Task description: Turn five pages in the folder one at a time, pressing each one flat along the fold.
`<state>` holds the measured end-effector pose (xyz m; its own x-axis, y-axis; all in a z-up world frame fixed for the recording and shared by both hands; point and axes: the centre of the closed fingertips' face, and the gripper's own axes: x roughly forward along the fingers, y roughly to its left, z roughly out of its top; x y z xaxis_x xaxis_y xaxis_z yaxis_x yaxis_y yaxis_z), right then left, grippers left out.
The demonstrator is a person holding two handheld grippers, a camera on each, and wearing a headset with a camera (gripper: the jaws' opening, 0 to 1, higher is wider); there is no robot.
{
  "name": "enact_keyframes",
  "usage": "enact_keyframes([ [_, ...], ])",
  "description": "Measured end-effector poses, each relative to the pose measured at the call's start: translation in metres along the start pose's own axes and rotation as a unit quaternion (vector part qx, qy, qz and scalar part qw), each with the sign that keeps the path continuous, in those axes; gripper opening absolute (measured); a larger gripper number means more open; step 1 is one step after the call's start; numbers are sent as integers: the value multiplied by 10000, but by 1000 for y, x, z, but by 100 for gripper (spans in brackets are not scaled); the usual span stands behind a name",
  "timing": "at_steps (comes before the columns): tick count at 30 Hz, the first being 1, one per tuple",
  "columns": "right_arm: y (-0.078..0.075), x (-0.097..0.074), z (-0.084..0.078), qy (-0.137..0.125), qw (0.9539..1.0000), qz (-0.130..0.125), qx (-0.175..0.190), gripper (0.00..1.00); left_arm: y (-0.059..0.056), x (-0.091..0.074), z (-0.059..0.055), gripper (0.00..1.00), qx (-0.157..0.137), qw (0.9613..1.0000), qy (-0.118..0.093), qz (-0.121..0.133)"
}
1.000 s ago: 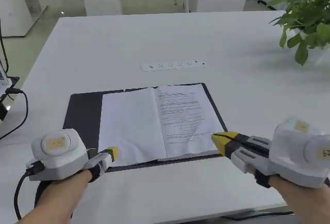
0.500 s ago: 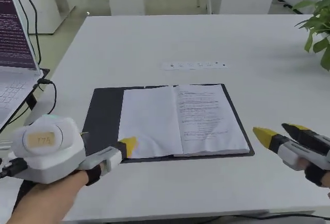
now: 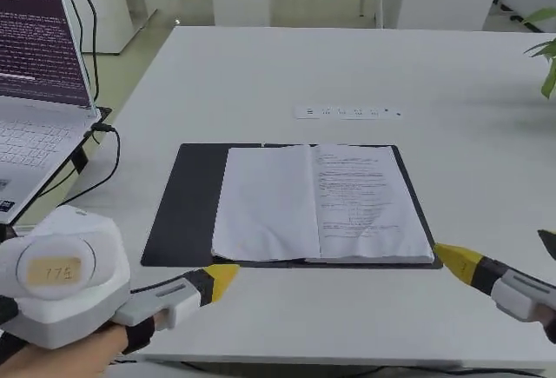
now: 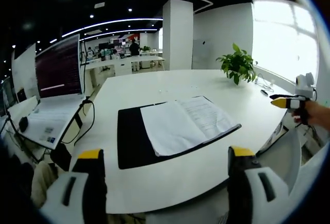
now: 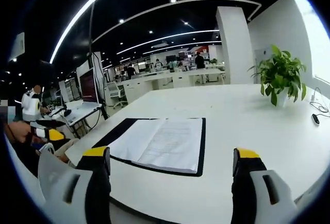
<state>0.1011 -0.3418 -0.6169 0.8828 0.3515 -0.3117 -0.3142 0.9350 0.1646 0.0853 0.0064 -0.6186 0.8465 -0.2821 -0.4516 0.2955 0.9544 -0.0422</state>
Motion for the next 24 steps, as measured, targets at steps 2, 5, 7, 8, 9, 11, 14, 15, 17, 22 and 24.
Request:
enact_keyframes([
  [2,-3,-2,-2,-7,10000,-19,51,100,0,-1,1,99,1,10000,7,1],
  [5,-4,-4,-3,-25,9998,-3,211,100,1,-3,3,99,77,10000,19,19],
  [7,-4,-4,-4,-21,9998,-19,189,100,1,-3,6,99,59,10000,-1,1],
  [8,-4,-4,-4,-22,9998,-10,185,100,1,-3,6,99,46,10000,0,-6],
  [9,-4,-4,-5,-3,9998,-6,199,100,0,-1,7,99,61,10000,6,-16],
  [11,-4,-4,-5,-5,9998,4,203,100,-1,1,8,99,133,9999,37,-40],
  [14,-4,-3,-6,19,9997,35,235,100,-1,7,9,99,150,9998,49,-78],
  [15,-4,-2,-6,9,9997,34,237,100,-1,11,9,99,154,9998,58,-88],
  [17,-4,-1,-8,38,9997,52,241,99,-2,16,9,99,203,9997,98,-133],
  [22,-3,2,-11,61,9996,98,261,98,-6,30,8,99,287,9992,151,-222],
  [24,-1,4,-12,91,9997,113,209,98,-9,36,8,99,298,9990,173,-276],
])
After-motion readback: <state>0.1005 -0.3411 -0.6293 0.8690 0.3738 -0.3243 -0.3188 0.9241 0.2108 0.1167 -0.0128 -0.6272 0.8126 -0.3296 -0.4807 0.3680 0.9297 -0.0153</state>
